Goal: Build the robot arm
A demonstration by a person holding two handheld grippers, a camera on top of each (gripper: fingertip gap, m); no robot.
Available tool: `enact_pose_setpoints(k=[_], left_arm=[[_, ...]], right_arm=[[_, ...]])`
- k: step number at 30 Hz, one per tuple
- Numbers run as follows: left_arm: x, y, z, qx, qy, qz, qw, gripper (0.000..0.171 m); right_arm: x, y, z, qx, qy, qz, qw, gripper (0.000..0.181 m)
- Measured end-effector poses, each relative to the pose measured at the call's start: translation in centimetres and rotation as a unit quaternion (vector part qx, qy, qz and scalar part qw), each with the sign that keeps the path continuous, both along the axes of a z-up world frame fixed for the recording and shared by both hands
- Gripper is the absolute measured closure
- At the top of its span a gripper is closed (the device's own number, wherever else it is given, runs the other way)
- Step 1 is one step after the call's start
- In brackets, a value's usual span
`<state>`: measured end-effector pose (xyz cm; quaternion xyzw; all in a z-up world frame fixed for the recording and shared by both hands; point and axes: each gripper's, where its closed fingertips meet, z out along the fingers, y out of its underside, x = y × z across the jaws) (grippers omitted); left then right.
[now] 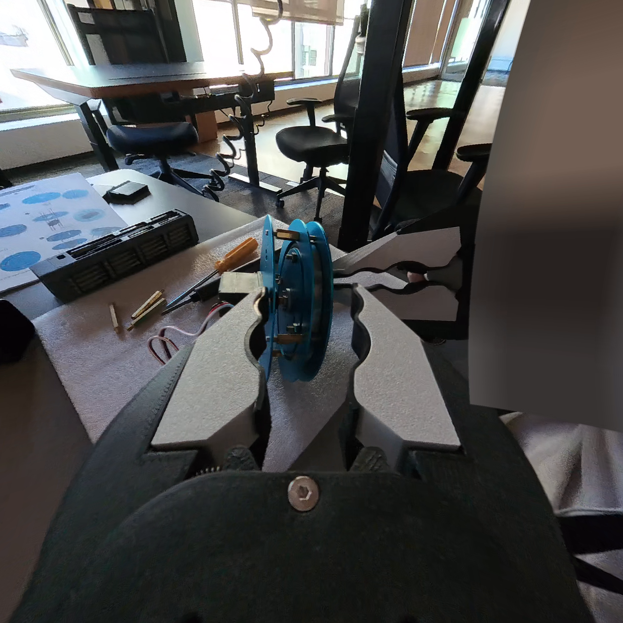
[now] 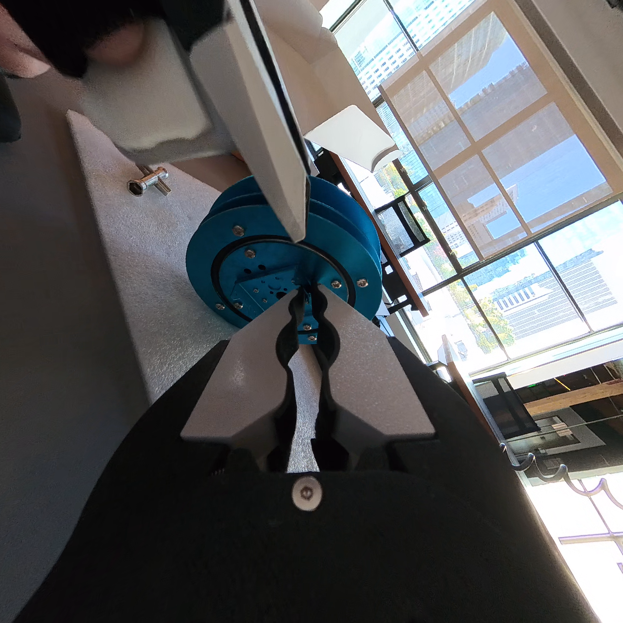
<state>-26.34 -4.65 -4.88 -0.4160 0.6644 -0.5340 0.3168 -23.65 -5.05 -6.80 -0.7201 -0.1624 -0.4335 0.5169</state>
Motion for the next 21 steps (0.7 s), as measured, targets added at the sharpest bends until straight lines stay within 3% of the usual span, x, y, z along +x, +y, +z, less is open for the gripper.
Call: enact_pose_setpoints(k=[3,21], left_arm=[[0.5,0.3,-0.4,0.031,-0.004,0.018,0.999,0.135],[0.4,0.2,-0.5,-0.003,0.007,0.003,1.000,0.134]], right_arm=[[0.1,0.0,0.0,0.003,0.009,0.002,1.000,0.179],[1.0,-0.5,-0.6,0.055,0.227,0.035,0.972,0.180]])
